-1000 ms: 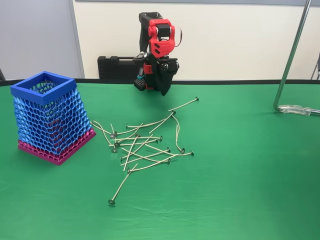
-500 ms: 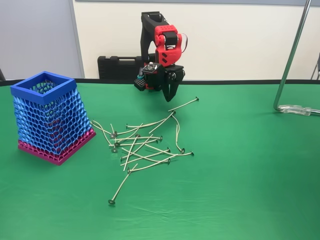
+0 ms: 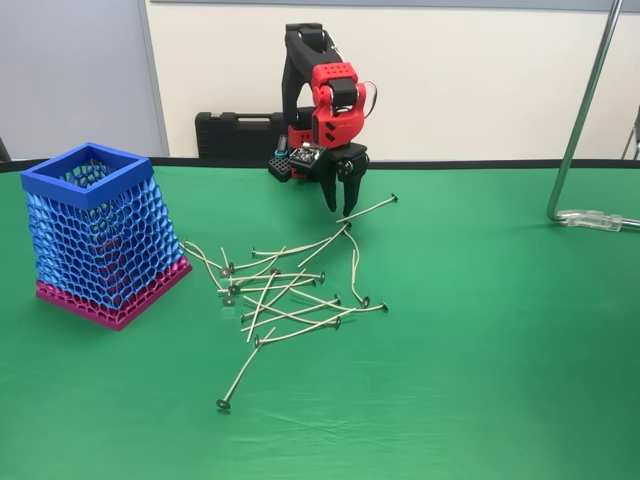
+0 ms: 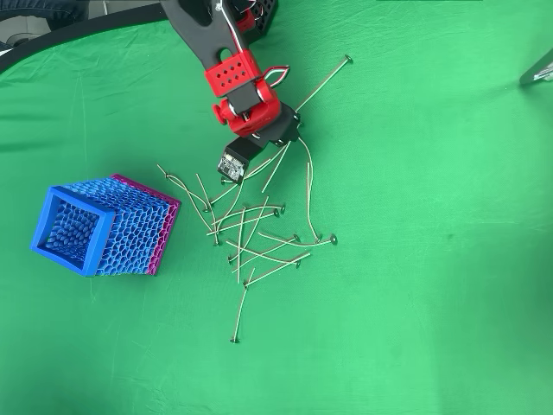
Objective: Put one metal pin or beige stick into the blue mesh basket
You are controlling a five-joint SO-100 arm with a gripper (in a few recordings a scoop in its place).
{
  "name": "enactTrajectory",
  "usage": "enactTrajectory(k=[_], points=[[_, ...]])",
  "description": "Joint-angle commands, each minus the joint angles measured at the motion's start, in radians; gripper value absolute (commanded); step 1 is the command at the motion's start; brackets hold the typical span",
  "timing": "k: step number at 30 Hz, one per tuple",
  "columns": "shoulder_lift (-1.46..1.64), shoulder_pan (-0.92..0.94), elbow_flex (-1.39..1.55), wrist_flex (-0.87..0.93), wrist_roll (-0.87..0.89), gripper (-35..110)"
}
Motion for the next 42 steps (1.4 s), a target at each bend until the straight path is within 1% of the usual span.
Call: enactTrajectory(k=[1, 13, 42], points=[[-0.012, -0.012, -0.048, 0.005, -0.017, 18], [-0.109, -0.017, -0.147, 0.005, -0.055, 20], [-0.247, 0.026, -0.160, -0.017, -0.083, 18]])
